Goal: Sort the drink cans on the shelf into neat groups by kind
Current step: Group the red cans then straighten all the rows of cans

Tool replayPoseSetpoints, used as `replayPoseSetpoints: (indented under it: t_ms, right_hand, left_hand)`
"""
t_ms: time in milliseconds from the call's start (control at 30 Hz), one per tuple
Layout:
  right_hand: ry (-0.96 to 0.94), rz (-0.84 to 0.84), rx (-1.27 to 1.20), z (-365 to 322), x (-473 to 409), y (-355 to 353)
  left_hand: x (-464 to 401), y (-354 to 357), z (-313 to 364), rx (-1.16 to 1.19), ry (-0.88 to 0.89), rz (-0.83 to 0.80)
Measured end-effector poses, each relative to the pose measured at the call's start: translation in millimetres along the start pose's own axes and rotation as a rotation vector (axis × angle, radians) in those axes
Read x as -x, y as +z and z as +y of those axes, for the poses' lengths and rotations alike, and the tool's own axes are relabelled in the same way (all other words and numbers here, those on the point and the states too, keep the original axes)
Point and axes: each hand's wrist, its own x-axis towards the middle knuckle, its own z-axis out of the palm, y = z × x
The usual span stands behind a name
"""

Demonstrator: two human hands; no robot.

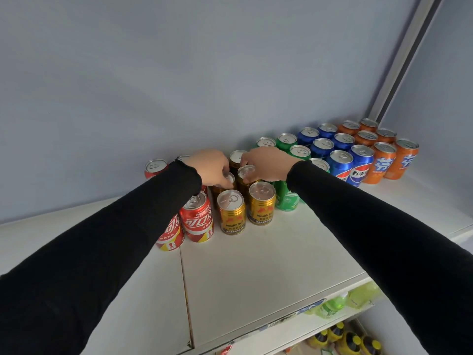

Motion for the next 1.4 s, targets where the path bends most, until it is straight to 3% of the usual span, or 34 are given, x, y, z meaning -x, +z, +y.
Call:
replayPoseSetpoints:
  t_ms: [133, 333, 500, 633, 1033, 1200, 1400]
  right_hand:
    - [0.003, -0.033, -0.038, 6.5, -1.8, -4.8]
    - [0.097, 0.182, -0.095, 26.1, -31.3, -28.8]
    - [0.038, 0.115, 0.078, 11.5, -56.9, -13.5]
    - [-0.004, 0.131, 0.241, 1.9, -67.1, -3.8]
    - [0.02, 0.106, 0.131, 1.8, -65.5, 0.5]
    - [0.041, 0.287, -0.013, 12.3, -28.6, -24.6]
    - [0.17, 0.366, -0.126, 41.4, 44.1, -39.3]
  left_hand:
    - [-2.2, -3.1, -5.6, 0.011, 0.006, -0.006]
    - [-18.1, -32.2, -36.1, 0.098, -0.109, 0.225]
    - [-38.7, -18.4, -28.3, 0.016, -0.146, 0.071]
    - [-46.8, -6.9, -28.9, -0.024, -0.14, 0.05]
    - [-40.5, 0.1, -28.0, 0.046, -0.173, 0.091]
    - [-32.4, -16.9, -10.8, 0.106, -0.058, 0.215]
    - [-15.6, -32.3, 43.8, 0.181, 0.153, 0.317]
